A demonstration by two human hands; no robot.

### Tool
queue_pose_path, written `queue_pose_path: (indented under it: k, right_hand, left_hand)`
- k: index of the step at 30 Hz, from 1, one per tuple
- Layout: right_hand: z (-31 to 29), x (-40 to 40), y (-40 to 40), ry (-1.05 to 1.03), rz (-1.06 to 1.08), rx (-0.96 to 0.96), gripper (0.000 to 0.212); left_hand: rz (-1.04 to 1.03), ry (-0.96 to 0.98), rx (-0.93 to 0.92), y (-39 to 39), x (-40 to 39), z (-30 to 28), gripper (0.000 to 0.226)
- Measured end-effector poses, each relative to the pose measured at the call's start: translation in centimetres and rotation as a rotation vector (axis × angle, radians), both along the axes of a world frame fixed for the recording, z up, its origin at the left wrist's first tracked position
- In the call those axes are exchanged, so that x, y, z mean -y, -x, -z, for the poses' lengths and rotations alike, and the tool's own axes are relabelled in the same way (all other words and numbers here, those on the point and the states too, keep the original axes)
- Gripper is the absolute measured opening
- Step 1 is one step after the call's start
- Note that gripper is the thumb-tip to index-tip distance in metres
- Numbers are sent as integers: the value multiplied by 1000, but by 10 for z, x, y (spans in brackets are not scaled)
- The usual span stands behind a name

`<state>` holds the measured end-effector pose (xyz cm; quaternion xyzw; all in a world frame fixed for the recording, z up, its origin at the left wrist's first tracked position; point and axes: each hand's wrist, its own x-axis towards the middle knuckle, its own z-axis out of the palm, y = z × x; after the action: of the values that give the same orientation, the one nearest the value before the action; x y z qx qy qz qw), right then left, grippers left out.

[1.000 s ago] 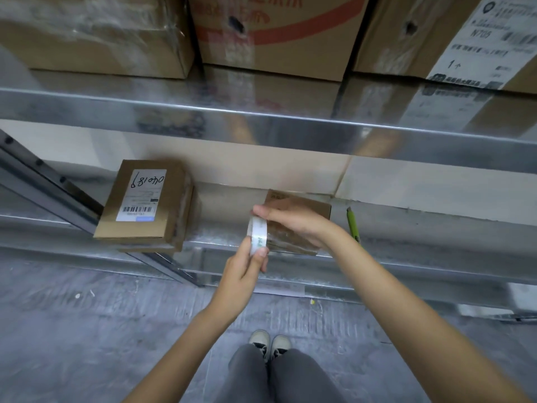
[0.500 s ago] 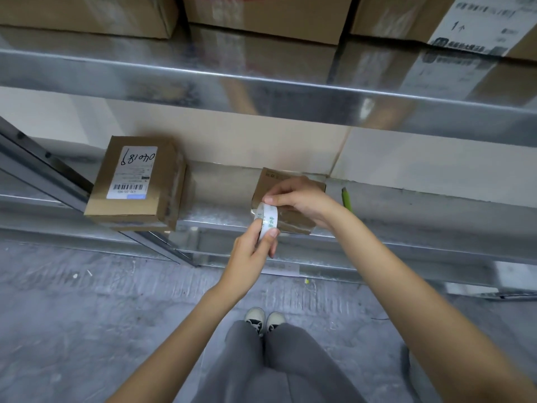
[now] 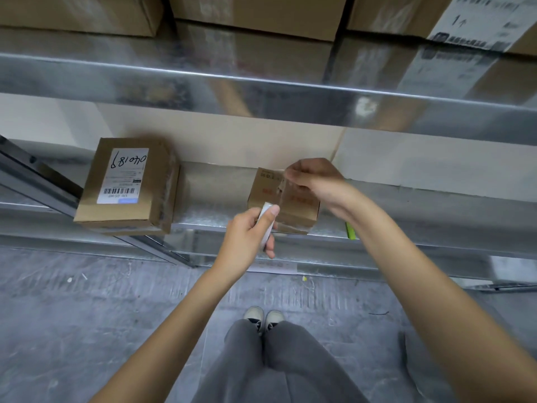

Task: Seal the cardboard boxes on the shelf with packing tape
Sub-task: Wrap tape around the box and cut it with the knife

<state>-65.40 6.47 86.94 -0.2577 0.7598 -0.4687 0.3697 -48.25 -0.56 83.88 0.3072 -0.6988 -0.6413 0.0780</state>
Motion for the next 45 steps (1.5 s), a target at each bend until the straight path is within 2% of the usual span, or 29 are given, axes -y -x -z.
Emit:
queue_pose_path:
  k: [3, 7, 10, 14, 16, 19, 21, 23, 27, 39, 45]
  right_hand:
    - [0, 0, 4, 10, 4, -19, 18]
    - [15, -2, 5, 55, 47, 50, 17]
    - [16, -3, 13, 54, 7, 101, 6]
    - [15, -1, 32, 20, 3, -42, 12]
    - [16, 2, 35, 21, -36, -103, 11]
    - [17, 10, 40, 79, -34, -179, 9]
    - [21, 13, 48, 103, -19, -199, 9]
    - [32, 17, 53, 61, -48, -236, 8]
    - [55, 26, 57, 21, -32, -240, 9]
    - [80, 37, 69, 34, 24, -190, 9]
    - [89, 41, 69, -36, 26, -202, 10]
  left_hand:
    - [50, -57, 99, 8, 3, 1, 55]
    - [102, -172, 158, 7, 7, 6, 47]
    - [175, -177, 73, -3, -1, 5, 37]
    - [168, -224, -38, -14, -8, 6, 26]
    - [109, -206, -38, -16, -9, 4, 29]
    - [46, -118, 129, -14, -10, 5, 39]
    - [-8, -195, 218, -11, -9, 8, 47]
    - [-37, -220, 264, -7, -8, 11, 44]
    - [-29, -79, 341, 6, -11, 10, 37]
    - [-65, -55, 367, 23, -7, 16, 30]
    - [-54, -50, 385, 25, -6, 18, 31]
